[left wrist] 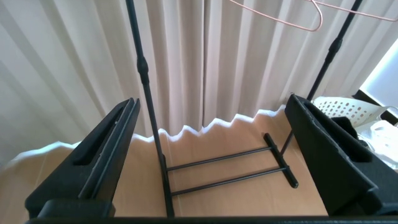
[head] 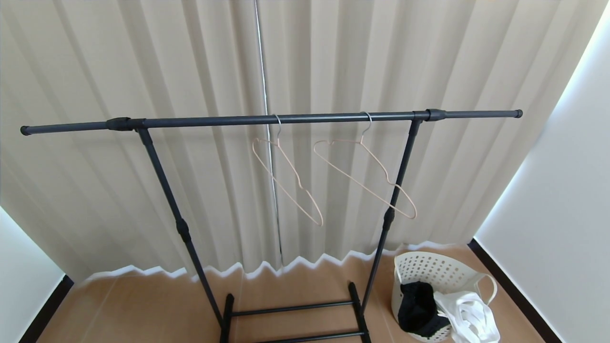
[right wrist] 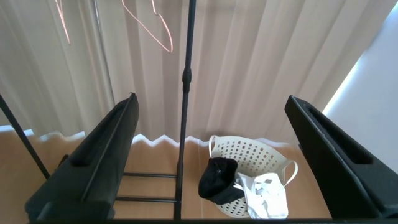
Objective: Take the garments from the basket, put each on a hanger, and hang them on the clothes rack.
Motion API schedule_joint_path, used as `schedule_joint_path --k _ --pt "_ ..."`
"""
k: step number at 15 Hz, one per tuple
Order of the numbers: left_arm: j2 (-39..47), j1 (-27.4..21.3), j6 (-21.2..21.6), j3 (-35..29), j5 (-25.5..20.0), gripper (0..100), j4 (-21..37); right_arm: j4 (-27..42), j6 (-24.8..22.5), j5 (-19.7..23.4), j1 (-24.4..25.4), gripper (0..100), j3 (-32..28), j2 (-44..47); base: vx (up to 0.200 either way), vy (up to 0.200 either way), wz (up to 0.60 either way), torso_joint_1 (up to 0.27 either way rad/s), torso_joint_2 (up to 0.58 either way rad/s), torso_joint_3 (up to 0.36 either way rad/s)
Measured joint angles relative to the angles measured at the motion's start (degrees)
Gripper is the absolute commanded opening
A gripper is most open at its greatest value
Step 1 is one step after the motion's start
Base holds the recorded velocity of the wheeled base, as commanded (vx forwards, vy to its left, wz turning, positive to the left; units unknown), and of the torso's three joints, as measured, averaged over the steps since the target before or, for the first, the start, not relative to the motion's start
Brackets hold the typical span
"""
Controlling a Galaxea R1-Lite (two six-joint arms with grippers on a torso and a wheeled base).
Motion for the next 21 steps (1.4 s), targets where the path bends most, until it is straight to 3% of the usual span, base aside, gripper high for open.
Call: schedule_joint_path --k 14,21 --pt "0.02 -0.11 0.00 0.00 0.02 100 0.00 -0.06 0.11 0.00 0.00 100 0.00 0.00 0.000 0.000 0.00 -0.153 0.36 0.204" --pt "0.02 -0.09 -0.11 0.00 0.00 100 0.01 -0.09 0.18 0.02 0.00 100 0.00 0.00 0.000 0.000 0.00 -0.207 0.52 0.316"
